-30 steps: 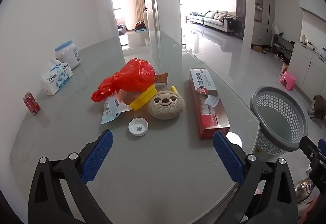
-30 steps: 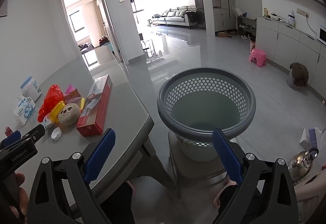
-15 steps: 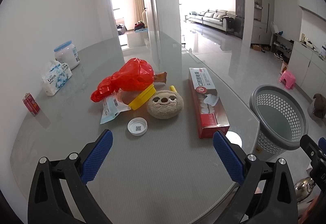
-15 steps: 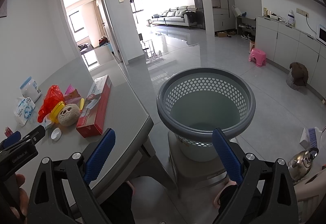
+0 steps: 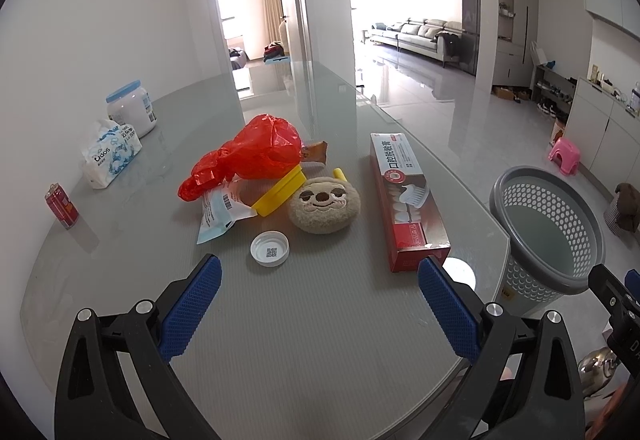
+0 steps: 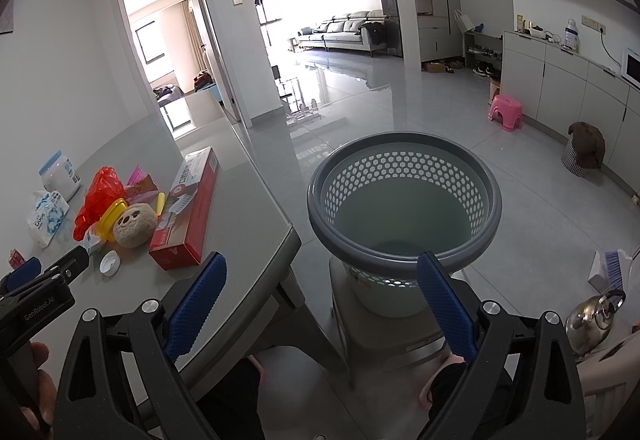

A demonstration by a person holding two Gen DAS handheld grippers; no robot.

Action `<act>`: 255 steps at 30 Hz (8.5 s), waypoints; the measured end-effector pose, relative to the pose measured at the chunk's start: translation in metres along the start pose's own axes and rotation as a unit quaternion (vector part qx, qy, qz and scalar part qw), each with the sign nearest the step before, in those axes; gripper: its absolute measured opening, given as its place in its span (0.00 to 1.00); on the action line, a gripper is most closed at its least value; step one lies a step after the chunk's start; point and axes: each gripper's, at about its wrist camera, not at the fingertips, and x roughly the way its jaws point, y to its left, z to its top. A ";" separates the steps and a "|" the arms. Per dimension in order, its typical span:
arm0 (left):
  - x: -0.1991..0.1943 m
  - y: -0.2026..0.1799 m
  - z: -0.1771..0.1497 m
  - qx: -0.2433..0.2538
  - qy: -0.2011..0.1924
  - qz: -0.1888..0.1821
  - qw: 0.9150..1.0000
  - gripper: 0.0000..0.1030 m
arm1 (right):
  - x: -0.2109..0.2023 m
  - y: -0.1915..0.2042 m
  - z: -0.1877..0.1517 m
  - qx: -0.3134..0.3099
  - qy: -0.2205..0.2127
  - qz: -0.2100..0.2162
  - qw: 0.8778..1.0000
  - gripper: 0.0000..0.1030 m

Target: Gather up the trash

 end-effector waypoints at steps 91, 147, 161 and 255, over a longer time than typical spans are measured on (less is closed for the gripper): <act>0.087 0.097 -0.011 -0.079 0.058 0.046 0.994 0.94 | 0.169 0.163 0.049 -0.105 0.111 0.059 0.986 0.89; 0.131 0.054 -0.002 -0.084 0.119 -0.030 0.989 0.37 | 0.120 0.087 0.034 -0.047 0.099 0.123 0.986 0.50; 0.058 0.024 0.002 -0.036 0.048 -0.061 0.996 0.37 | 0.087 0.044 0.028 -0.023 0.082 0.118 0.989 0.50; 0.059 -0.159 0.024 0.104 0.046 -0.167 0.979 0.66 | 0.039 -0.120 0.027 0.078 0.054 0.023 0.995 0.59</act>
